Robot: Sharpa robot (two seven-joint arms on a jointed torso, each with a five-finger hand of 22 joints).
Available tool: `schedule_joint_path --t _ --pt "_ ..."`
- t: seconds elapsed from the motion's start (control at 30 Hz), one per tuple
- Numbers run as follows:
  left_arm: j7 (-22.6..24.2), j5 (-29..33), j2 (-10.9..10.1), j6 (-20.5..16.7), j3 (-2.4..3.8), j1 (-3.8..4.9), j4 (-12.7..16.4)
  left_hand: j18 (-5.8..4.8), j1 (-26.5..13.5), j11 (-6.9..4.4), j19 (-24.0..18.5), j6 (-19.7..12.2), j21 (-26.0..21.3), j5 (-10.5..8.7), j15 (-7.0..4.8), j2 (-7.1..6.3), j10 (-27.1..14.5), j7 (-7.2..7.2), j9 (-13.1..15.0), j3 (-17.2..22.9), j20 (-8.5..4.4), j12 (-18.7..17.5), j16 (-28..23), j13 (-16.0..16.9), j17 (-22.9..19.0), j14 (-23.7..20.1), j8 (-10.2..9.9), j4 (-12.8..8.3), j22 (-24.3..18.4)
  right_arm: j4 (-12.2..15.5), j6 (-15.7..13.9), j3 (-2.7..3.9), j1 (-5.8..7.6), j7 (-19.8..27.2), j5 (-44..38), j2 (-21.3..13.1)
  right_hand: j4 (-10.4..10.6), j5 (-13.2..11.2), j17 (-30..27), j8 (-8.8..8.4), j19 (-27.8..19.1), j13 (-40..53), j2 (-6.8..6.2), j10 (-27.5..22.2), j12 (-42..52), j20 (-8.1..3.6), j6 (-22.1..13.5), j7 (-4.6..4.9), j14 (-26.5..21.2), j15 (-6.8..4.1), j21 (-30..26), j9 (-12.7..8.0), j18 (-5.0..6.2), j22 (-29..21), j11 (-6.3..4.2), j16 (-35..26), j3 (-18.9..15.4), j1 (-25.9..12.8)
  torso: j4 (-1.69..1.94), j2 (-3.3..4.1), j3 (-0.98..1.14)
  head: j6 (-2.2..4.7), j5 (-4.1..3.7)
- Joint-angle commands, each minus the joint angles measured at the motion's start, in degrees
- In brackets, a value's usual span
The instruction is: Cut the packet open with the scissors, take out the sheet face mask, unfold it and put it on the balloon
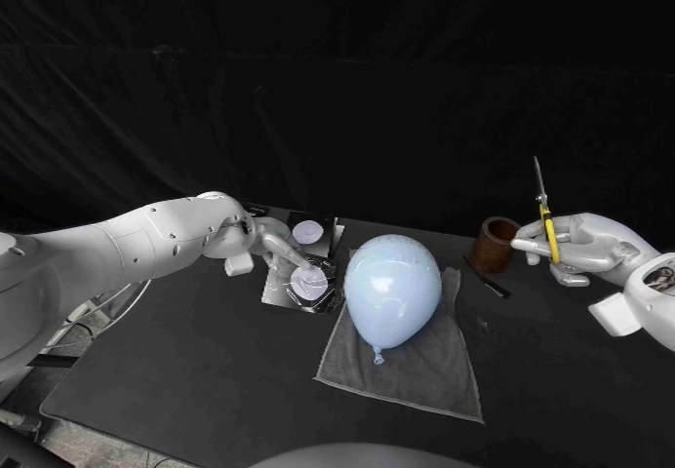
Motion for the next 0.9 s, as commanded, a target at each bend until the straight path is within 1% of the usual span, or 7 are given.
schedule_joint_path --t 0.03,0.1,0.2,0.33,0.5,0.63,0.9 --pt "-0.16 -5.52 -0.19 -6.06 -0.14 -0.20 -0.19 -0.58 2.13 0.50 -4.49 -0.85 -0.35 0.20 1.43 0.66 -2.21 6.70 0.02 -4.03 2.21 0.83 0.05 0.02 -1.94 -4.13 1.38 1.76 -0.25 0.15 0.19 0.06 0.03 0.73 0.24 -0.06 -0.14 0.04 4.95 -0.39 -0.12 -0.16 1.14 4.25 -0.32 0.49 0.37 0.04 3.77 0.14 -0.26 -0.08 0.65 0.81 -3.71 -0.48 -0.14 0.46 -0.02 0.01 0.01 -0.06 -0.04" --pt "0.04 -6.13 -0.31 -7.18 -0.13 -0.20 -0.16 -1.05 5.10 0.81 -6.44 -1.68 -0.33 0.06 1.77 1.82 -3.80 6.78 -0.08 -8.61 2.24 2.46 1.39 0.14 -2.23 -6.47 2.90 3.97 -0.22 0.16 0.18 0.06 0.03 0.73 0.25 -0.10 -0.12 0.03 4.92 -0.41 -0.16 -0.19 1.14 4.23 -0.36 0.50 0.37 0.05 3.76 0.14 -0.34 -0.09 0.67 0.74 -3.71 -0.49 -0.16 0.44 -0.04 0.01 0.00 -0.06 -0.06" --pt "0.69 -6.81 -0.63 -9.00 -0.03 -0.20 -0.20 -1.81 6.93 0.88 -8.38 -2.20 -0.43 0.15 2.24 2.08 -5.06 6.85 -0.22 -11.58 2.37 3.32 2.02 0.12 -2.42 -8.82 3.75 5.50 -0.28 0.19 0.16 0.06 0.03 0.74 0.28 -0.18 -0.12 0.03 4.92 -0.41 -0.16 -0.19 1.14 4.23 -0.36 0.50 0.37 0.05 3.76 0.14 -0.34 -0.09 0.67 0.74 -3.71 -0.49 -0.16 0.44 -0.06 0.02 0.00 -0.11 -0.08" --pt "2.45 -7.27 -1.35 -12.55 0.16 -0.15 -0.23 -2.90 13.10 1.20 -11.11 -4.00 -0.25 0.41 2.77 2.67 -8.38 6.71 -0.72 -19.26 2.34 6.20 5.89 0.18 -2.08 -13.51 6.21 11.68 -0.16 0.17 0.13 0.06 0.03 0.74 0.30 -0.30 -0.05 0.02 4.90 -0.46 -0.16 -0.20 1.13 4.23 -0.39 0.50 0.40 0.07 3.75 0.16 -0.34 -0.11 0.67 0.75 -3.69 -0.51 -0.22 0.36 -0.02 -0.02 0.00 -0.19 -0.32" --pt "5.45 -7.47 -2.50 -16.95 0.68 0.15 0.03 -3.90 14.21 2.11 -14.52 -5.51 -0.43 0.32 3.59 1.90 -10.94 5.14 -0.99 -22.25 2.38 8.28 8.90 0.26 -1.67 -17.34 8.14 11.64 -0.33 0.11 0.15 0.06 0.02 0.74 0.31 -0.41 0.03 0.00 4.93 -0.55 -0.16 -0.30 1.07 4.18 -0.54 0.52 0.44 0.10 3.75 0.18 -0.36 -0.13 0.67 0.74 -3.66 -0.51 -0.34 0.24 0.01 -0.04 0.01 -0.14 -0.55" --pt "8.21 -7.51 -3.75 -20.25 1.32 1.03 0.59 -4.19 14.42 2.46 -15.23 -5.80 -0.40 0.36 3.94 0.93 -11.92 4.24 -1.21 -23.20 2.33 9.84 11.04 0.37 -1.35 -19.24 9.28 11.72 -0.33 0.05 0.14 0.06 0.01 0.74 0.32 -0.49 0.03 0.00 4.93 -0.55 -0.16 -0.30 1.07 4.18 -0.54 0.52 0.44 0.10 3.75 0.18 -0.36 -0.13 0.67 0.74 -3.66 -0.51 -0.34 0.24 -0.07 -0.05 0.06 -0.04 -0.60" --pt "9.69 -6.83 -5.30 -19.12 1.68 3.10 1.82 -4.32 14.76 2.02 -15.82 -3.87 -0.35 0.28 3.60 1.60 -11.17 3.07 -1.79 -23.06 2.34 13.19 15.04 0.61 -1.23 -19.83 11.26 11.69 -0.31 0.04 0.20 0.06 -0.01 0.75 0.32 -0.52 0.04 0.00 4.88 -0.59 -0.18 -0.35 1.01 4.15 -0.62 0.53 0.46 0.11 3.74 0.19 -0.40 -0.14 0.68 0.71 -3.65 -0.54 -0.41 0.21 -0.11 -0.03 0.08 0.30 -0.63"
